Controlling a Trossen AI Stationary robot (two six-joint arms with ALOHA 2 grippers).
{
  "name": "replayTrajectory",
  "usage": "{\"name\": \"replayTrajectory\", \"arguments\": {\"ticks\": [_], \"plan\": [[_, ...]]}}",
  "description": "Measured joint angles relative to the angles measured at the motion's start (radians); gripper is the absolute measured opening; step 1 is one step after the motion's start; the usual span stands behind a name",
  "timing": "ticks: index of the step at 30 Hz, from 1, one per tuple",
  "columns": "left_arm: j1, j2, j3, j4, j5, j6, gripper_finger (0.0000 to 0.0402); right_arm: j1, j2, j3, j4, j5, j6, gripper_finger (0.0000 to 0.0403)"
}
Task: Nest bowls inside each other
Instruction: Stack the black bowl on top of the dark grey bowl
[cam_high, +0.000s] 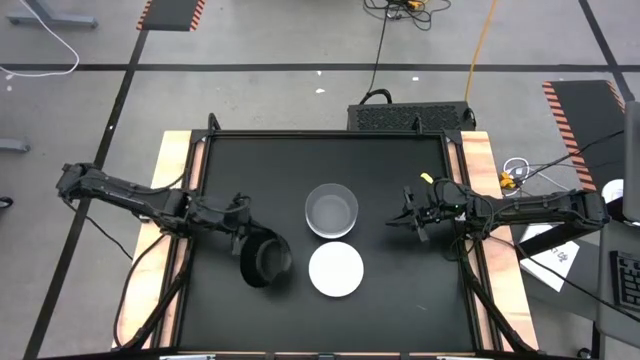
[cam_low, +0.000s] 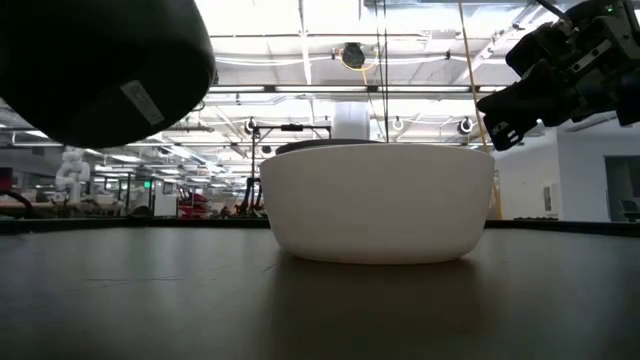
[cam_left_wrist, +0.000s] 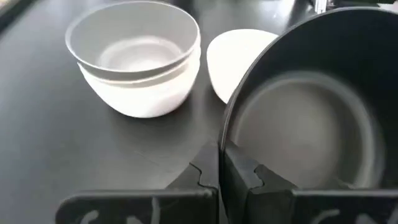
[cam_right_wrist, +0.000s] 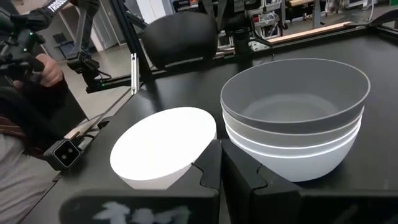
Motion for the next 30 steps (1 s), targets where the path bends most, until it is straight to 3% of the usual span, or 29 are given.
{"name": "replayTrajectory", "arguments": {"ticks": [8, 21, 30], "plan": [[0.022, -0.106, -0.104, 0.059, -0.065, 0.006, 0.0005, 0.000, 0.000, 0.000, 0.000, 0.000, -0.003, 0.0000], [0.037, -0.211, -0.405, 0.568, -0.055, 0.081, 0.0004, 0.000, 0.000, 0.000, 0.015, 0.000, -0.001, 0.0000], [0.102, -0.211, -0.419, 0.636, 0.040, 0.098, 0.0003, 0.000, 0.000, 0.000, 0.018, 0.000, -0.007, 0.0000]]}}
